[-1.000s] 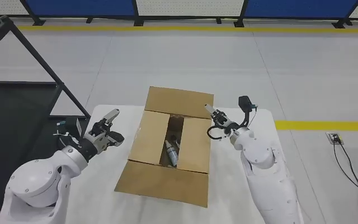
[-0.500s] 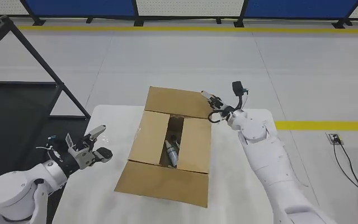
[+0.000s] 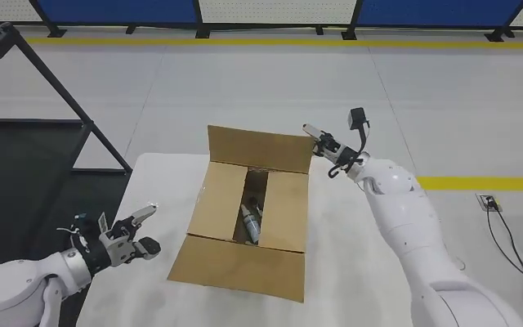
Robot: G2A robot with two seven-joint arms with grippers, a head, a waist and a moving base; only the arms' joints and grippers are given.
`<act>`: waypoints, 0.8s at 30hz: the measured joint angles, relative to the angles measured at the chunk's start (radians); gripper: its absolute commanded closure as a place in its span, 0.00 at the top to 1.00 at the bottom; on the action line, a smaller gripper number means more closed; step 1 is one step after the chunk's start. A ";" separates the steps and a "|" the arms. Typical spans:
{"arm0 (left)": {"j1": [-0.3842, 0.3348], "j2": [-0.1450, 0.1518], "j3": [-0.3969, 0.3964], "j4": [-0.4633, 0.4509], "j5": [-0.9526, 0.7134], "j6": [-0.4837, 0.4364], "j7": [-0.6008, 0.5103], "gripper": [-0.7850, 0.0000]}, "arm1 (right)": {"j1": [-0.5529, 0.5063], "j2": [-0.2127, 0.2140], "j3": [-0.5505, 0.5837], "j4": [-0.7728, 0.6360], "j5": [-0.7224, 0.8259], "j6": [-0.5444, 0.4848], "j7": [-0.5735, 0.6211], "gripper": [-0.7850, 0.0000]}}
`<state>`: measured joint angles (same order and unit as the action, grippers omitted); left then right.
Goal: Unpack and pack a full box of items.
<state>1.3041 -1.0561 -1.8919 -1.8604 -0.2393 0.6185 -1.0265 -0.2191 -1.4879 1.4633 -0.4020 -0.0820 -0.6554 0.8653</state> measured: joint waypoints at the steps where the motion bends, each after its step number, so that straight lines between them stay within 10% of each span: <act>1: 0.007 0.004 -0.002 0.004 0.014 -0.001 -0.020 1.00 | -0.003 0.002 0.000 -0.007 0.009 -0.008 0.019 1.00; 9: 0.016 0.032 0.059 0.027 0.081 -0.026 -0.156 1.00 | -0.039 0.011 -0.016 -0.107 0.055 -0.039 0.112 1.00; 24: -0.015 0.031 0.163 0.046 -0.094 -0.047 -0.053 1.00 | -0.152 0.025 -0.086 -0.386 -0.018 0.080 0.057 1.00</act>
<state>1.2893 -1.0252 -1.7291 -1.8142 -0.3334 0.5717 -1.0792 -0.3713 -1.4626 1.3775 -0.7878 -0.1004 -0.5753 0.9228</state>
